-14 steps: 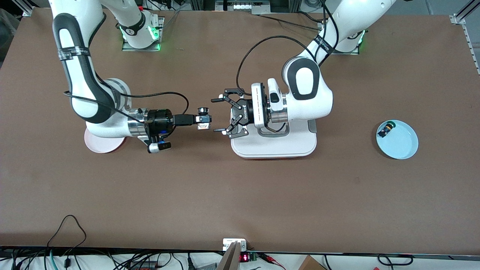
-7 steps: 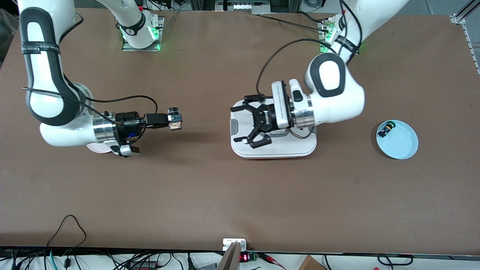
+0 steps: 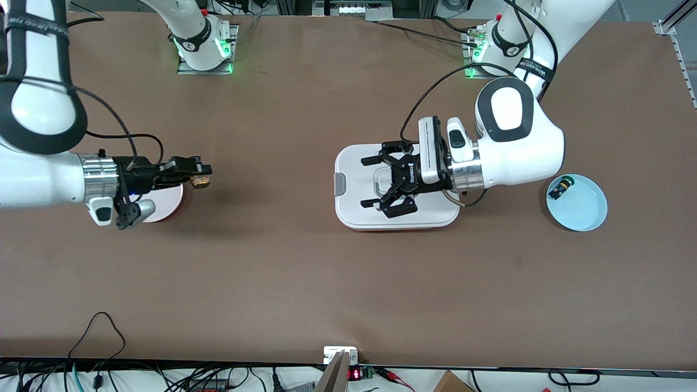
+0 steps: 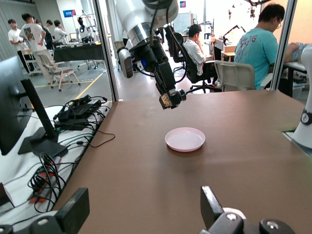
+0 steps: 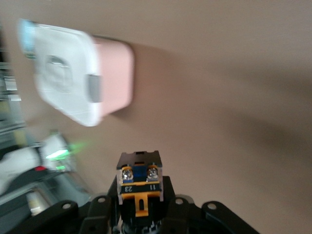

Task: Transfer orange switch to right arm and place
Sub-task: 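Lower the switch onto the white plate while the left gripper withdraws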

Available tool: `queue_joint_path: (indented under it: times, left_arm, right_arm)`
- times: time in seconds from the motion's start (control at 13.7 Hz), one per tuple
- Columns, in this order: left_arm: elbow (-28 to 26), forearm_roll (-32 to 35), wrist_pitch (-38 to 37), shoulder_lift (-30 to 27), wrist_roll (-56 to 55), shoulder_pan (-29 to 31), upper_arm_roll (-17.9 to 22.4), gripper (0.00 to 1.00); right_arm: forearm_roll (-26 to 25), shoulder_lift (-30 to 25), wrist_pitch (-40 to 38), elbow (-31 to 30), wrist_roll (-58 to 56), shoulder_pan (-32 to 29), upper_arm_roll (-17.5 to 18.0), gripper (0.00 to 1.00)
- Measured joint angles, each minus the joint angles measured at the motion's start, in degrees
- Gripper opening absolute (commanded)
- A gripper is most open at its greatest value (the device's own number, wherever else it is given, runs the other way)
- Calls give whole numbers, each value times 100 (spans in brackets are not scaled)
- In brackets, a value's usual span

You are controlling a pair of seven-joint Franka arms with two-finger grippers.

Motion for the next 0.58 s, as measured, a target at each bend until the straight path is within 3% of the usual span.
queue_joint_path:
  times: [0.15, 0.36, 0.58]
  left_arm:
    - [19, 0, -186, -4, -800, 0, -6, 100]
    - [42, 0, -617, -39, -1936, 45, -8, 100]
    - [108, 44, -1063, -189, -3319, 188, 3, 100]
  right_arm:
    - [-938, -257, 469, -291, 0, 61, -2, 0]
    - [-1702, -431, 1049, -733, -6, 66, -9, 0]
    - [-2657, -504, 2322, -1418, -46, 62, -26, 0]
